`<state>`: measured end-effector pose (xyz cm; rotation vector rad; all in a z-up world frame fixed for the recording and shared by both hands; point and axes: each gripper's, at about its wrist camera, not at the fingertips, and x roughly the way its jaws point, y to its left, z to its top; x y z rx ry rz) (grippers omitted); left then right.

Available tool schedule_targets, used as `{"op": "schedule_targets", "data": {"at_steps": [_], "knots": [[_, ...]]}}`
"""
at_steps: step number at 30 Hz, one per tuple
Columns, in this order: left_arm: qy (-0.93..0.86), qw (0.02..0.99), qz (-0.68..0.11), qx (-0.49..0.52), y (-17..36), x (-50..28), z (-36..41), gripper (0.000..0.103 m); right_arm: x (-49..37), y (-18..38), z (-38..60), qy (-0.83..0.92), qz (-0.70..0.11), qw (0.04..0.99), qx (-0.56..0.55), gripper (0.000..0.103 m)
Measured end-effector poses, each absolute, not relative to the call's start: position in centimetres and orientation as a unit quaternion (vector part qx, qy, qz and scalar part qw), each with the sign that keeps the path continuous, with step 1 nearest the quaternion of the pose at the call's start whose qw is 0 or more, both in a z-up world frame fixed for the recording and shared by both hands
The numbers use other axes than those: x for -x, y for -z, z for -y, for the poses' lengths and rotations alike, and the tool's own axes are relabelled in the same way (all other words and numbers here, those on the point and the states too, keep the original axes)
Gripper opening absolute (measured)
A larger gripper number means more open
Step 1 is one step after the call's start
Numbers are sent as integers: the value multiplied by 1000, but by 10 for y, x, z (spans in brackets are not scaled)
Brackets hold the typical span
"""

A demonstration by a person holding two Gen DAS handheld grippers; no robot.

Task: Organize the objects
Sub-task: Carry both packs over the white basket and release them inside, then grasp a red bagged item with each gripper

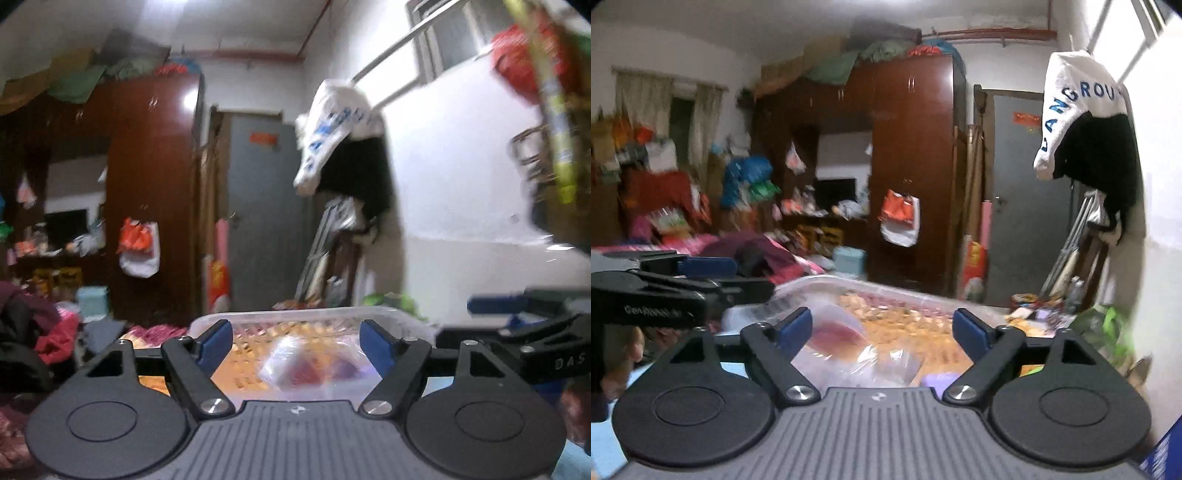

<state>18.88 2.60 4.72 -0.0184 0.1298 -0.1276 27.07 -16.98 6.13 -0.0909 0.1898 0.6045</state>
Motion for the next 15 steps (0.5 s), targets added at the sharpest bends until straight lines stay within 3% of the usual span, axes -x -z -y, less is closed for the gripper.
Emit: {"op": "schedule_targets", "data": {"at_steps": [1, 2, 10, 12, 15], "knots": [[70, 995, -65, 12, -40, -172, -28, 79, -258, -53, 180, -300, -99, 948, 29, 102], [71, 995, -71, 16, -30, -156, -29, 80, -245, -43, 189, -304, -103, 947, 19, 103], [65, 981, -177, 55, 51, -115, -27, 81, -170, 49, 210, -335, -147, 930, -45, 103], [60, 979, -186, 50, 59, -115, -23, 81, -167, 53, 203, -328, -149, 932, -32, 100], [64, 978, -195, 37, 65, -114, -17, 81, -171, 53, 189, -330, -154, 931, -8, 88]]}}
